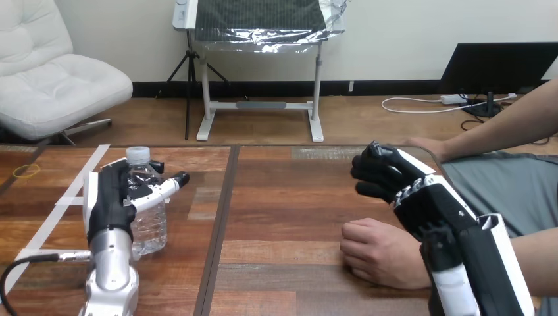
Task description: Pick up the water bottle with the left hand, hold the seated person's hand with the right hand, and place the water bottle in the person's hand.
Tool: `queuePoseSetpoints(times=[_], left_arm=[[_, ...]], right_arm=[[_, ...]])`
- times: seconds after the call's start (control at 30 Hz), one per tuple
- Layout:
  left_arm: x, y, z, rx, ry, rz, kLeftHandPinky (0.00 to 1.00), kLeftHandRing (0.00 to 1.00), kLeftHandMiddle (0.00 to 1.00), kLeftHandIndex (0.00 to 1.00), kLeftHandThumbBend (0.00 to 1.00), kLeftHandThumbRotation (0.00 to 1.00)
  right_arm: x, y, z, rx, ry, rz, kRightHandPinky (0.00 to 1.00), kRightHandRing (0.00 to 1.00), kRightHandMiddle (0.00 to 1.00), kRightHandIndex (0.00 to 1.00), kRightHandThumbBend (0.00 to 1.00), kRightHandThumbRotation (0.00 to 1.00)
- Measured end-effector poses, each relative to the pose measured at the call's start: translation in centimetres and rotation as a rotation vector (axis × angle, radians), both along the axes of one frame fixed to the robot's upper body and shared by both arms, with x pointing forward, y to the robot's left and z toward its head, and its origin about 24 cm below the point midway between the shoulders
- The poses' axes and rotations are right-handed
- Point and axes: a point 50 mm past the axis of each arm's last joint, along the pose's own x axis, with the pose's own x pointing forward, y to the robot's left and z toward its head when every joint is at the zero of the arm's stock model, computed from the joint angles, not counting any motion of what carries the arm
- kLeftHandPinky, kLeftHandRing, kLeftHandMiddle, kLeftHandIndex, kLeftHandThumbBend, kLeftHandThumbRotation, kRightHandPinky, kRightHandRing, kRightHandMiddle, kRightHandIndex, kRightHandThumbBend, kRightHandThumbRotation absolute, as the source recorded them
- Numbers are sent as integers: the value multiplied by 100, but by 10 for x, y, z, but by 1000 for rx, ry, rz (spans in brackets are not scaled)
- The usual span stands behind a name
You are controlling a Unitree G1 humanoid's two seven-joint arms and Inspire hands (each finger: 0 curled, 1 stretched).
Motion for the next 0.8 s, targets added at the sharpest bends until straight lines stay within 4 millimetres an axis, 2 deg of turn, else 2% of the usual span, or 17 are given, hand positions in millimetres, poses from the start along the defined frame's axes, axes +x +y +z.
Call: queuePoseSetpoints(times=[0.43,0.8], left_arm=[[-21,-3,-2,-15,-66,-7,28,33,39,42,67,0],[-45,-10,-12,-52,-70,-22,27,32,39,41,65,0]], right_arm=[[14,-15,-5,-100,26,-46,71,78,79,80,47,85],[26,-33,-10,-196,53,-71,71,77,79,79,48,79]])
